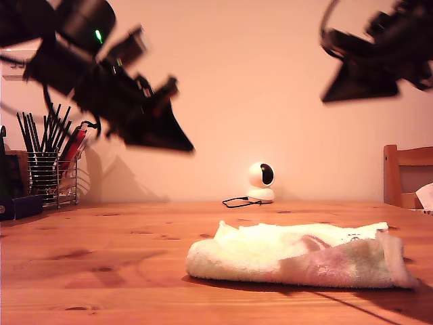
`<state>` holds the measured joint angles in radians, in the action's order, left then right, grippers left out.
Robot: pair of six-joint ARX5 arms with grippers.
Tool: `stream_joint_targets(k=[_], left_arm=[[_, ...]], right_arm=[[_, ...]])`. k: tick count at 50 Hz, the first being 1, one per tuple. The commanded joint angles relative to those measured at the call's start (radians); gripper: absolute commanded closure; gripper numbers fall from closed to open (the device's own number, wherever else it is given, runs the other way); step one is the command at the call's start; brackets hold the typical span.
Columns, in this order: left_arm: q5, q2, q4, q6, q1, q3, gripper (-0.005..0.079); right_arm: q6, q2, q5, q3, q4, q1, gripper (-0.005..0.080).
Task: Fold the tea towel in front of you. After folding it, place it to the right side.
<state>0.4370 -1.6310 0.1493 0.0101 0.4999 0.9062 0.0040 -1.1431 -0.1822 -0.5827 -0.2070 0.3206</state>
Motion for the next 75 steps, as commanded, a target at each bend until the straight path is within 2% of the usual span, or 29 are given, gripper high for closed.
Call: stream_joint_targets(k=[1, 9, 12, 14, 19, 21, 33, 44, 62, 75], left_arm=[[0.004, 0.022, 0.016, -0.011, 0.026, -0.033, 0.0762], [0.035, 0.021, -0.043, -0.037, 0.082, -0.052, 0.0762], [0.034, 0.021, -0.069, -0.041, 0.096, -0.052, 0.0762], [0.034, 0.019, -0.092, -0.042, 0.105, -0.052, 0.0762], [0.035, 0.000, -0.137, -0.041, 0.115, -0.052, 0.0762], [0.035, -0.013, -0.147, -0.045, 0.118, -0.052, 0.0762], [0.097, -0.079, -0.135, -0.064, 0.119, -0.052, 0.0762], [0.106, -0.084, -0.121, -0.071, 0.121, -0.052, 0.0763], [0.127, -0.167, -0.100, -0.075, 0.123, -0.052, 0.0763], [0.129, -0.170, -0.076, -0.084, 0.126, -0.052, 0.0763]], right_arm=[[0.009, 0.025, -0.006, 0.040, 0.046, 0.001, 0.0762], [0.031, 0.078, -0.016, 0.049, 0.255, 0.001, 0.0761], [0.041, 0.085, -0.023, 0.049, 0.315, 0.001, 0.0730], [0.053, 0.087, -0.034, 0.049, 0.353, 0.001, 0.0688], [0.070, 0.086, -0.072, 0.049, 0.457, 0.001, 0.0507], [0.085, 0.085, -0.078, 0.049, 0.487, 0.001, 0.0479], [0.138, 0.052, -0.105, 0.049, 0.539, 0.001, 0.0478], [0.158, -0.042, -0.126, 0.049, 0.541, 0.001, 0.0478], [0.154, -0.130, -0.093, 0.049, 0.516, 0.001, 0.0496], [0.153, -0.129, -0.066, 0.013, 0.600, 0.001, 0.0489]])
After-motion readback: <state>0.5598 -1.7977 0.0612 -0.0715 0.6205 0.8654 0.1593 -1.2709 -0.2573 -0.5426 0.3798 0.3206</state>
